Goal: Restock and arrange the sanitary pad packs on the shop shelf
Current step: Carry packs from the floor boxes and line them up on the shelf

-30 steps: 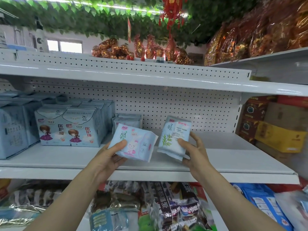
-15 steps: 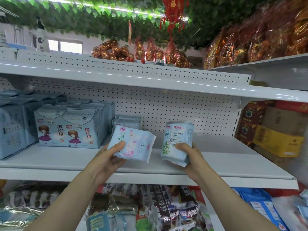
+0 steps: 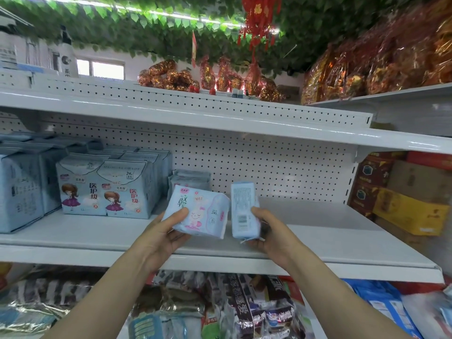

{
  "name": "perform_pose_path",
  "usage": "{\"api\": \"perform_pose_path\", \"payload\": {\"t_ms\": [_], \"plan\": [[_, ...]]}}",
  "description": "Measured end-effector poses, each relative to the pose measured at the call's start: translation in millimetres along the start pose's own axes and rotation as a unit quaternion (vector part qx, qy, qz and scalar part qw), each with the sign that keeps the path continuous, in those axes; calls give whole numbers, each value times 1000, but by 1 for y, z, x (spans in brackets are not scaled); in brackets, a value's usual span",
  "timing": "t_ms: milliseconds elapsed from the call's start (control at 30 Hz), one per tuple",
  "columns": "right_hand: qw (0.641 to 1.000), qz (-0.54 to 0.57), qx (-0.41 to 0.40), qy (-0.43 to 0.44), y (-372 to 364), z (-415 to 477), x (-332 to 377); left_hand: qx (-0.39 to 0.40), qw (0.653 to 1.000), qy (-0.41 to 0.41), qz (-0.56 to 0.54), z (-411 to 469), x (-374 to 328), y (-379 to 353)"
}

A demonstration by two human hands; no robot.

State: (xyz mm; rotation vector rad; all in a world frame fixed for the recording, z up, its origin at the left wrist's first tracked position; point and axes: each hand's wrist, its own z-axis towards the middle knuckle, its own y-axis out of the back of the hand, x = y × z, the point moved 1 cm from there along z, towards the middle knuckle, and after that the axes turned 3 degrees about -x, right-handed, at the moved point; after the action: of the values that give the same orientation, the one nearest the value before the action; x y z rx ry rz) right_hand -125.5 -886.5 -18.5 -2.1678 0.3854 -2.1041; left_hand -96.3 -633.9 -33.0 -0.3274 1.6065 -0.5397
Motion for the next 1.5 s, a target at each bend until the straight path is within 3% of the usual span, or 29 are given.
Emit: {"api": "perform_pose_path", "payload": {"t_ms": [300,467,700,1000,1167,1500], "plan": [[1000,-11,23,6,-16,1,0,-10,1000,-2,-18,0,-1,1],[994,-96,-20,40,-13,4,6,-17,1000,4,-22,0,0,3],[999,-32,0,18,2,9,18,-20,1000,9,16,7,-4,1],[997,-70,-21,39,20,11,40,14,993,-54,100,20,-13,-15],[995,-82,-28,42,37,18,51,27,975,-57,214,36,-13,-30],[990,-129,-5,52,86,44,79,46,940,7,339,92,-9,-76]]}}
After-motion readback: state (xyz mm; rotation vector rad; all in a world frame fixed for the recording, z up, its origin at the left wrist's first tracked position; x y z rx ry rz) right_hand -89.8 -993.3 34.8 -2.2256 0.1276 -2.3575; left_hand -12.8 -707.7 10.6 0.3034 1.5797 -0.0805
